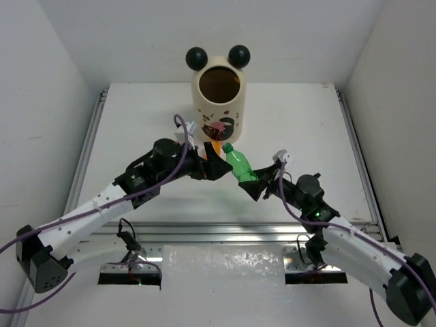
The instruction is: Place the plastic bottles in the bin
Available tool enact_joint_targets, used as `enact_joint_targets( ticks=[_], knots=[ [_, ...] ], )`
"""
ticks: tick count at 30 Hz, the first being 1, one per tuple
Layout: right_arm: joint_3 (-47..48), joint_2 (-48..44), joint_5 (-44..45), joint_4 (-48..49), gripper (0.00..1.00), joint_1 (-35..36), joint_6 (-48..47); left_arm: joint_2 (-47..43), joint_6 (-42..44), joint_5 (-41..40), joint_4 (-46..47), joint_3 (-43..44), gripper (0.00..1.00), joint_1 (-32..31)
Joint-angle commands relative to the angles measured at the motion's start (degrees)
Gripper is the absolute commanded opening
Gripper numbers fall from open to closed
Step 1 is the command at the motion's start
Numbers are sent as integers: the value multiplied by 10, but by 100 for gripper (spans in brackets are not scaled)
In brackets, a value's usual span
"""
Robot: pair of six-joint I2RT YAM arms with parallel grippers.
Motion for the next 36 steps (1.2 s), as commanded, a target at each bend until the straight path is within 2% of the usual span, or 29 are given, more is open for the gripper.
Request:
enact_joint_targets(
  ticks=[1,8,9,10,12,13,15,16,18,19,20,21,22,24,25,28,34,36],
  knots=[
    [18,-48,-95,59,22,5,-7,15,-27,79,96,6,100,-14],
    [45,-67,-168,71,23,19,30,40,-28,79,113,19,100,-41],
    [44,-67,-175,78,24,19,36,50,-28,80,113,21,95,-42],
    [43,-63,-185,97,24,20,49,55,-26,89,114,27,87,-43],
    [47,-62,-182,101,27,19,59,67,-25,108,138,32,25,-45],
    [50,-64,-171,95,32,19,61,71,-24,117,139,40,2,-46],
    [52,-71,-115,74,82,19,72,71,-21,126,132,46,0,-50],
    [55,-81,-88,54,98,19,73,68,-19,110,128,52,0,-50],
    [70,-91,-2,-22,99,19,64,55,-3,66,70,70,0,-50],
    [84,-102,39,-61,99,19,64,53,7,-15,43,110,0,-50],
    [90,-107,147,-100,99,19,71,55,17,-63,-18,133,0,-50],
    [97,-113,209,-190,99,19,99,58,34,-118,-44,182,0,-50],
    [104,-116,266,-239,99,19,118,61,41,-224,-66,207,0,-49],
    [112,-126,381,-345,99,18,174,82,70,-309,-101,267,0,-47],
    [105,-129,397,-362,99,18,184,90,78,-367,-104,285,0,-44],
    [74,-143,399,-358,99,18,188,125,104,-419,-87,327,0,-25],
    [68,-126,386,-364,99,17,186,271,152,-405,-51,447,0,45],
    [68,-122,383,-361,99,17,182,302,175,-394,-33,478,4,60]
  ],
)
